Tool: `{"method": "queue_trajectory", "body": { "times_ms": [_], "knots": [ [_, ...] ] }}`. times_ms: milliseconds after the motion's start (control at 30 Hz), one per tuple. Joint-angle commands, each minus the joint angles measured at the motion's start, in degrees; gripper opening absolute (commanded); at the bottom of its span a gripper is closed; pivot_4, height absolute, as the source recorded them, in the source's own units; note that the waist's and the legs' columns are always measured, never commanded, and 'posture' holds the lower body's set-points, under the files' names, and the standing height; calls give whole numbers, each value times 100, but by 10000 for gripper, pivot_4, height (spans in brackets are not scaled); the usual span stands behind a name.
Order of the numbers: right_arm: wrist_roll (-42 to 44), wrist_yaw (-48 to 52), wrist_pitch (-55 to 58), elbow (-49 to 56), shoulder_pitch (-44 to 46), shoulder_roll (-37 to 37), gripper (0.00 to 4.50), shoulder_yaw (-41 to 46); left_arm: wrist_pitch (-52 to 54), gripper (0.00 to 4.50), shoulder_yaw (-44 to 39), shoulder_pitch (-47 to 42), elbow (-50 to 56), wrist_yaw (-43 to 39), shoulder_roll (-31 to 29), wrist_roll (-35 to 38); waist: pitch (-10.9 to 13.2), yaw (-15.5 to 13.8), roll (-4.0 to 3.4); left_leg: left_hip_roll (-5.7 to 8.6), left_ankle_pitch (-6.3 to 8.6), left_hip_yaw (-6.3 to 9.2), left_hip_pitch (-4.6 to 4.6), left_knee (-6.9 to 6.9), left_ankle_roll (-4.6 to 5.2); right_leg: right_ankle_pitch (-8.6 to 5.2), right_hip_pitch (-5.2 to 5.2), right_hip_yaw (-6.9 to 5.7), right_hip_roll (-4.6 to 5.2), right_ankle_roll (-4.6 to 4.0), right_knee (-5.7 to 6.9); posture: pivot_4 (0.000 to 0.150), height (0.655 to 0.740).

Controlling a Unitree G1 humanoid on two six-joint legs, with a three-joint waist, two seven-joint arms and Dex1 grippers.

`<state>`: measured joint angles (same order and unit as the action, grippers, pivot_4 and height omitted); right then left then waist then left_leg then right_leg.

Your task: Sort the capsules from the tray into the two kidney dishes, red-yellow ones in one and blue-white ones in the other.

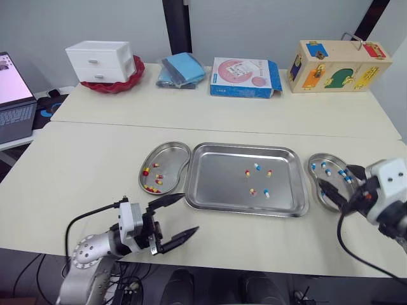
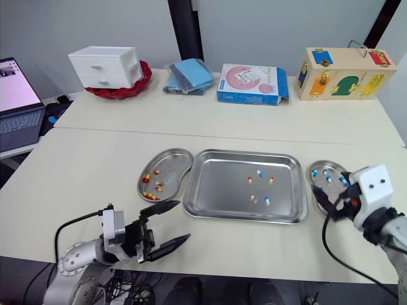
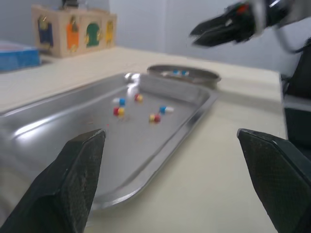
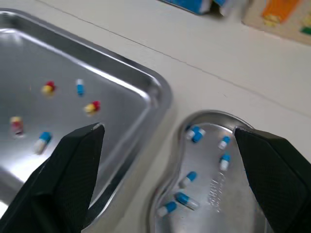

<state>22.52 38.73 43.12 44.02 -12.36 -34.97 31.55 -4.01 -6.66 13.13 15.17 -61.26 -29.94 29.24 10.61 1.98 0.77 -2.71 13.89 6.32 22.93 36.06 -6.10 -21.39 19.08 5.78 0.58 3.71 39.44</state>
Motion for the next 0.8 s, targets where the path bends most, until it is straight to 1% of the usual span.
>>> {"method": "queue_trajectory", "body": {
  "times_ms": [33, 100, 200, 267, 367, 433, 600, 733, 800],
  "knots": [
    [262, 661, -691, 131, -524, -116, 44789, 323, 360, 45000, -449, 382, 348, 455, -354, -214, 1, -1, 3, 0, 0, 0, -3, 1, 0, 0, -2, 0, 0, 0, -1, 1500, 7312],
    [344, 941, -918, 92, -913, -160, 44789, 412, 574, 45000, -670, 605, 374, 532, -560, -179, 1, -2, 2, 0, 0, 0, -4, 0, 0, 0, -4, 0, 0, 0, -1, 1500, 7312],
    [520, 1474, -1157, -4, -1725, -168, 44789, 633, 993, 45000, -1185, 899, 64, 659, -998, -255, 2, -14, 5, 0, 0, 2, -4, -2, 0, -1, -3, -3, 0, -1, -1, 1500, 7312],
    [567, 1650, -1368, -81, -1963, -186, 44789, 701, 1093, 45000, -1340, 981, -59, 693, -1114, -267, 2, -17, 5, -1, 0, 3, -4, -3, 0, -2, -4, -5, -1, -2, -2, 1500, 7312],
    [155, 2156, -2311, -609, -2426, -233, 44789, 689, 1113, 45000, -1690, 1228, -405, 558, -1268, -274, 1, -15, 8, 0, 0, -4, -6, 0, -1, -1, -7, 0, 3, -1, -6, 1500, 7312],
    [50, 2179, -2636, -925, -2473, -212, 44789, 674, 1123, 45000, -1868, 1371, -572, 489, -1318, -277, 0, -13, 23, -1, 0, -4, -10, -4, -1, -2, -8, -1, 2, -1, -12, 1500, 7312],
    [54, 2146, -2931, -1017, -2487, -216, 44789, 431, 1134, 45000, -2151, 1677, -628, 405, -1285, -223, 1, 0, 21, -3, 1, -8, -8, -6, -1, -2, -7, 4, 1, -1, -17, 1500, 7312],
    [31, 1946, -2902, -953, -2348, -275, 44789, 230, 1010, 45000, -2220, 1686, -704, 337, -1259, -269, 1, -14, 22, -3, 1, -8, -7, -6, -1, -2, -8, 3, 2, -1, -20, 1500, 7312],
    [58, 1874, -2820, -871, -2272, -326, 44789, 159, 849, 45000, -2184, 1643, -649, 177, -1331, -285, 1, -15, 22, -3, 1, -8, -7, -6, -1, -1, -10, 3, 2, -1, -21, 1500, 7312]
  ]
}}
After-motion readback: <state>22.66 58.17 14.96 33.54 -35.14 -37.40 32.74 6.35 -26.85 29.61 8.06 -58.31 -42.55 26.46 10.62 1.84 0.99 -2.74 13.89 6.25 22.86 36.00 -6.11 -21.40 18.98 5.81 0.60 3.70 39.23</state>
